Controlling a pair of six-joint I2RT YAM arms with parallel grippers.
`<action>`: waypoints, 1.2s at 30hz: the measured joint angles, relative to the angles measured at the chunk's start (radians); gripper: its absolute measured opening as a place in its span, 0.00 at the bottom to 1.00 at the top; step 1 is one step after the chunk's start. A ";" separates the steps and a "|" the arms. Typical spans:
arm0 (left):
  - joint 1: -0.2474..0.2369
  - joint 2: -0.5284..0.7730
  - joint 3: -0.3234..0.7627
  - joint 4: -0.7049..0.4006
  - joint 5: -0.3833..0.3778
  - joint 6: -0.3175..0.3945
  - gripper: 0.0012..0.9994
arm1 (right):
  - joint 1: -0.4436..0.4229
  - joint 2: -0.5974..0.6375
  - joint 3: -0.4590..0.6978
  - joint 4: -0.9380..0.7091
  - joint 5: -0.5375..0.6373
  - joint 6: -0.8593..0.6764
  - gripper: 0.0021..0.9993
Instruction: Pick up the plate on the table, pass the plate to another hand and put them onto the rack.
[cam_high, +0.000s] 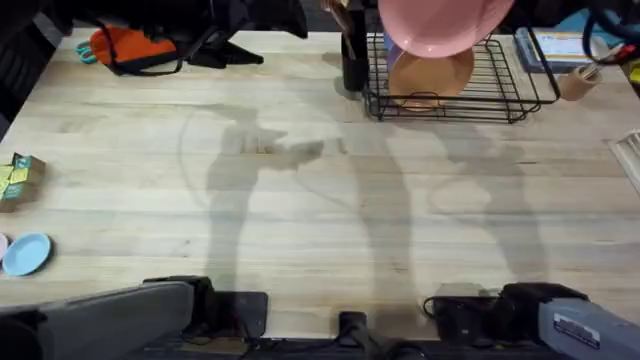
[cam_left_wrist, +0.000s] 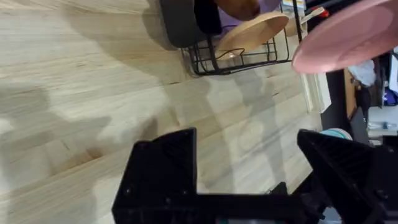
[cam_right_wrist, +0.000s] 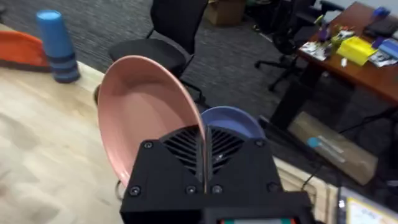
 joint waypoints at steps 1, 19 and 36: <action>0.000 0.000 0.000 0.000 0.000 0.000 1.00 | -0.003 0.013 0.014 0.001 0.001 -0.010 0.03; 0.000 0.000 0.000 0.012 0.000 0.000 1.00 | -0.132 0.338 0.369 0.003 -0.010 -0.103 0.03; 0.000 0.000 0.000 0.013 0.000 0.000 1.00 | -0.170 0.657 0.484 0.187 -0.204 -0.418 0.03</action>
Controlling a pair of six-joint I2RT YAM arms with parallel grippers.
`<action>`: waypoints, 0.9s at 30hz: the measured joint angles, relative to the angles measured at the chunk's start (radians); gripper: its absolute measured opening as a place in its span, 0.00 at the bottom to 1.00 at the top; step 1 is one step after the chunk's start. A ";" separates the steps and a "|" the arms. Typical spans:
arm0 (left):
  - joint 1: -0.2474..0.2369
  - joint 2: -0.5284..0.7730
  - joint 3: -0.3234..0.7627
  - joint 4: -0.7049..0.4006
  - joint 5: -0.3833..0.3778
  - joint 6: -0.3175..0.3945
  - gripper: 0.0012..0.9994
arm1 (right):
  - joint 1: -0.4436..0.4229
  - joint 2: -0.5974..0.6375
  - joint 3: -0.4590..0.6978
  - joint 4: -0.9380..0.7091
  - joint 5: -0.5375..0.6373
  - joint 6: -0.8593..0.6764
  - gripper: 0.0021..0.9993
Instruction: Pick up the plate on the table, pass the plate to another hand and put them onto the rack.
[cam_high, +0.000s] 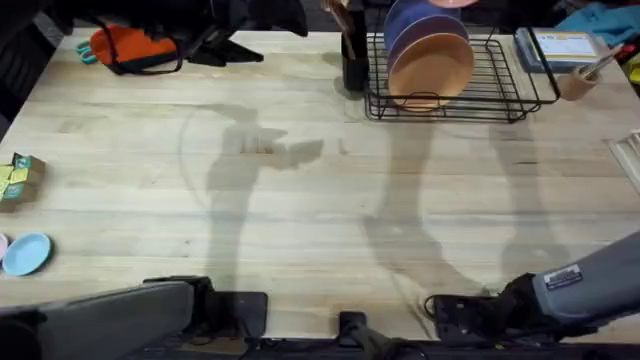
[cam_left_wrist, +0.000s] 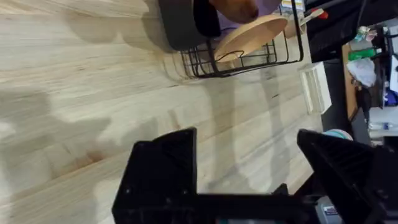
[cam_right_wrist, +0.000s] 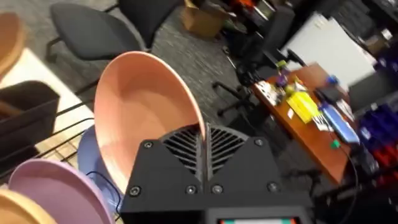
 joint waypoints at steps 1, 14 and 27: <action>0.000 0.000 0.000 0.000 0.000 0.000 1.00 | 0.000 0.014 0.000 0.003 -0.045 -0.057 0.03; 0.000 0.000 0.000 0.000 0.000 -0.005 1.00 | 0.007 0.026 0.001 0.011 -0.135 -0.324 0.03; 0.000 0.000 0.000 -0.002 -0.005 -0.008 1.00 | 0.015 0.094 0.001 0.010 -0.168 -0.436 0.03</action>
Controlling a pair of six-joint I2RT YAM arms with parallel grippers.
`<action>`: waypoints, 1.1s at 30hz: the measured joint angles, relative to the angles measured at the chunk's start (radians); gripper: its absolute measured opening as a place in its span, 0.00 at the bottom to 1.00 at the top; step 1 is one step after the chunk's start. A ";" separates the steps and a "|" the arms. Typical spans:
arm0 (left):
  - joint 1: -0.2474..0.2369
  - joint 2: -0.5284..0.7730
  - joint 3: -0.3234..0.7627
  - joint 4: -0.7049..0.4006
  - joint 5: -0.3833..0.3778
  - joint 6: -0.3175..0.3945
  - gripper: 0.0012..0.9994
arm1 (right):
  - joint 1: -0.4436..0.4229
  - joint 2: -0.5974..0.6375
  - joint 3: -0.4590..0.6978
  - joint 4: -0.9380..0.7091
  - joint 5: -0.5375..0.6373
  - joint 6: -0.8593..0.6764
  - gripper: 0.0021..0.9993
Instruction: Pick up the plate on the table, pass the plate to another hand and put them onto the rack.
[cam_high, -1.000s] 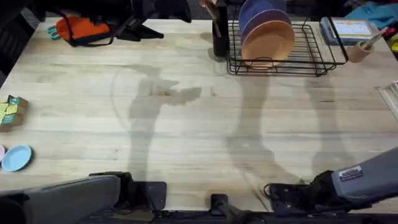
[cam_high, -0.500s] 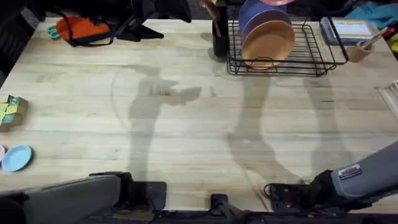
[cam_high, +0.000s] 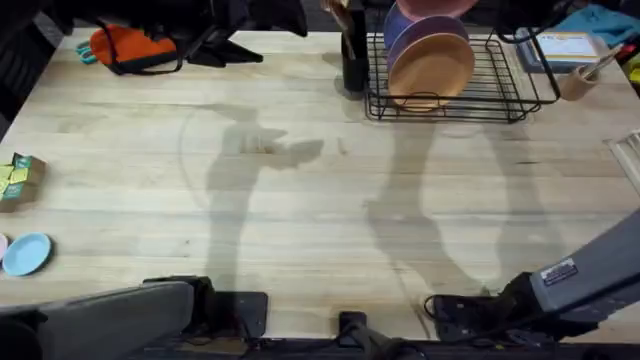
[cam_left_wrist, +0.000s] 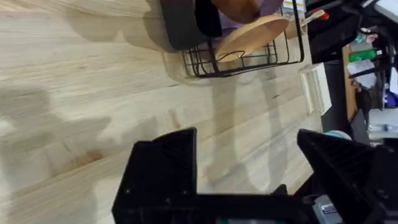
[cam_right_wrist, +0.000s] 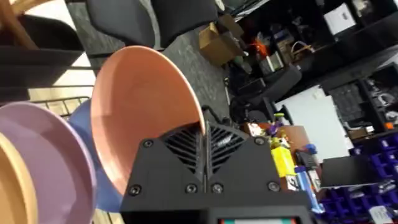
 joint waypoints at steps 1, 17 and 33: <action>0.000 0.000 0.000 0.000 0.000 0.000 1.00 | 0.000 0.008 0.000 0.000 0.000 -0.003 0.03; 0.000 0.000 0.000 -0.001 -0.003 0.000 1.00 | 0.000 0.137 0.001 -0.082 0.013 -0.011 0.03; 0.000 0.000 0.000 -0.003 -0.003 -0.001 1.00 | -0.001 0.186 0.007 -0.101 0.063 0.006 0.03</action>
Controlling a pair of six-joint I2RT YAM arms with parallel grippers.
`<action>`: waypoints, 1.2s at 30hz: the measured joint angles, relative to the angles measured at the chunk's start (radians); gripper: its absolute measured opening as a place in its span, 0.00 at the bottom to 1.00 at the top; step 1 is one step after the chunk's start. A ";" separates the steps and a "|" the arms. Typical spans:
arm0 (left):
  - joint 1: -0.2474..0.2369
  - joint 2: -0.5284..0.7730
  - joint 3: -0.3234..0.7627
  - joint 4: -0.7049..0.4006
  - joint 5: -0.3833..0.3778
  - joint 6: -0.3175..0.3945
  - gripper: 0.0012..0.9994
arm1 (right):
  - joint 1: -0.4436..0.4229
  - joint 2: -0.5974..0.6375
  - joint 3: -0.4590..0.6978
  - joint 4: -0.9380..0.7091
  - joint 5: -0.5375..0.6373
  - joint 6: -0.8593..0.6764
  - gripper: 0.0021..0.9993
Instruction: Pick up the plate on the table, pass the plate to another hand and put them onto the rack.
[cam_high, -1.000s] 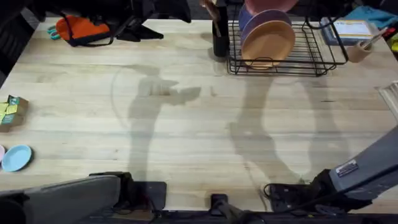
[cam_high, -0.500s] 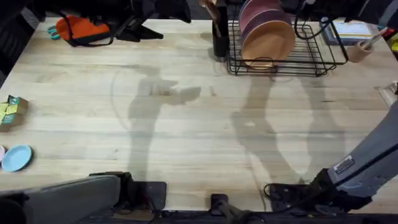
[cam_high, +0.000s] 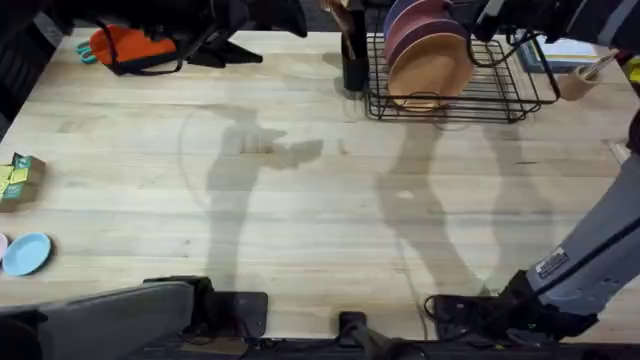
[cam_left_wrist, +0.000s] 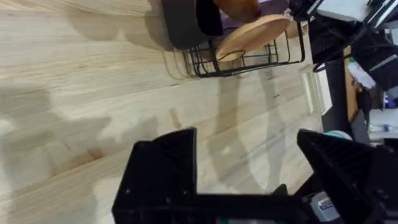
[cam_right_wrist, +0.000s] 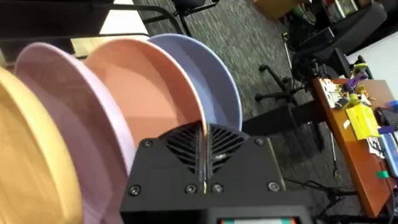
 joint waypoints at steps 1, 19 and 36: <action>0.000 0.000 0.000 0.000 0.000 0.000 1.00 | 0.000 0.000 0.000 0.000 0.002 0.000 0.03; 0.000 0.000 0.000 0.000 0.000 0.000 1.00 | 0.000 0.000 0.001 -0.002 0.020 0.004 0.27; 0.000 0.000 0.000 0.000 0.000 0.000 1.00 | -0.026 0.000 0.001 0.002 0.014 0.126 0.30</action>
